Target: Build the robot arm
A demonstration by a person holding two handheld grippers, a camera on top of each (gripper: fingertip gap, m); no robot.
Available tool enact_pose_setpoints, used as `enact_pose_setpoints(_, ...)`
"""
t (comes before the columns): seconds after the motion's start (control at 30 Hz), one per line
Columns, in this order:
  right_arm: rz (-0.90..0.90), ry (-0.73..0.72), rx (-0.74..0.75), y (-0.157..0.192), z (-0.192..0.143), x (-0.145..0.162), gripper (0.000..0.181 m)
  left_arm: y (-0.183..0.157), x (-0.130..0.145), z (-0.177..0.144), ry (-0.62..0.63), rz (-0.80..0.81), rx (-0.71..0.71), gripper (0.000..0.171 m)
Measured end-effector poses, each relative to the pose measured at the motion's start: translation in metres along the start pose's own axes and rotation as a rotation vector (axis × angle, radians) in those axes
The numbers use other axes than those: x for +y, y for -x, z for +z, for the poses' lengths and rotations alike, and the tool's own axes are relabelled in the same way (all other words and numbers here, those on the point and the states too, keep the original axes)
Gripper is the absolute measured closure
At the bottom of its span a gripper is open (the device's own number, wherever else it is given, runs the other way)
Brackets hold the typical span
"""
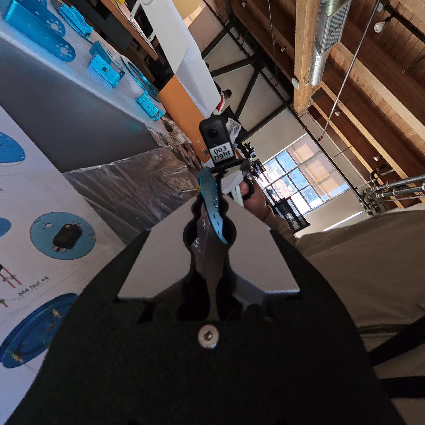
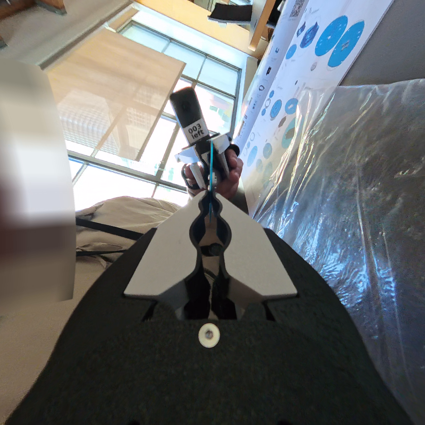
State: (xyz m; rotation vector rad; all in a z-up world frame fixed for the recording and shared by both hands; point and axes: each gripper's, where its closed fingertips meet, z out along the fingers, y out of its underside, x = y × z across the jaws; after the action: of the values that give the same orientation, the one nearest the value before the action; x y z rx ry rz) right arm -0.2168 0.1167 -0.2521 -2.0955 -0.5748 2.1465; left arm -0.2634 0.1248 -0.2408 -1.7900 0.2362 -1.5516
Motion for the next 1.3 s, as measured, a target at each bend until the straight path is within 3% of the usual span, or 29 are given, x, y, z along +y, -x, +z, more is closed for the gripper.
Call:
enact_pose_setpoints(0.1, -0.007, -0.016, -0.018, 0.004, 0.001, -0.003, 0.181, -0.006, 0.006, 0.002, 0.059, -0.016, 0.05, 0.168)
enact_pose_setpoints(0.33, 0.013, -0.051, -0.017, 0.0, 0.0, -0.007, 0.181, -0.003, 0.012, 0.002, 0.079, -0.115, 0.093, 0.17)
enact_pose_setpoints(0.47, -0.089, -0.083, 0.088, -0.008, -0.002, -0.011, 0.174, 0.008, 0.004, -0.006, 0.047, -0.206, 0.086, 0.171)
enact_pose_setpoints(0.53, -0.233, -0.123, 0.213, -0.012, -0.011, -0.016, 0.164, 0.017, -0.009, -0.018, 0.002, -0.255, 0.063, 0.171)
enact_pose_setpoints(0.67, -0.464, -0.185, 0.353, -0.006, -0.027, -0.021, 0.161, 0.049, -0.041, -0.056, -0.072, -0.276, -0.077, 0.171)
enact_pose_setpoints(0.87, -0.407, -0.256, 0.365, -0.007, -0.042, -0.014, 0.164, 0.085, -0.057, -0.09, -0.088, -0.321, -0.231, 0.171)
enact_pose_setpoints(1.0, -0.434, -0.254, 0.415, -0.013, -0.043, -0.01, 0.164, 0.096, -0.05, -0.093, -0.076, -0.337, -0.274, 0.171)
enact_pose_setpoints(1.17, -0.588, -0.216, 0.517, -0.017, -0.037, -0.008, 0.157, 0.102, -0.045, -0.091, -0.077, -0.328, -0.314, 0.171)
enact_pose_setpoints(1.3, -0.786, -0.211, 0.617, -0.017, -0.028, -0.013, 0.134, 0.083, -0.043, -0.069, -0.072, -0.346, -0.231, 0.171)
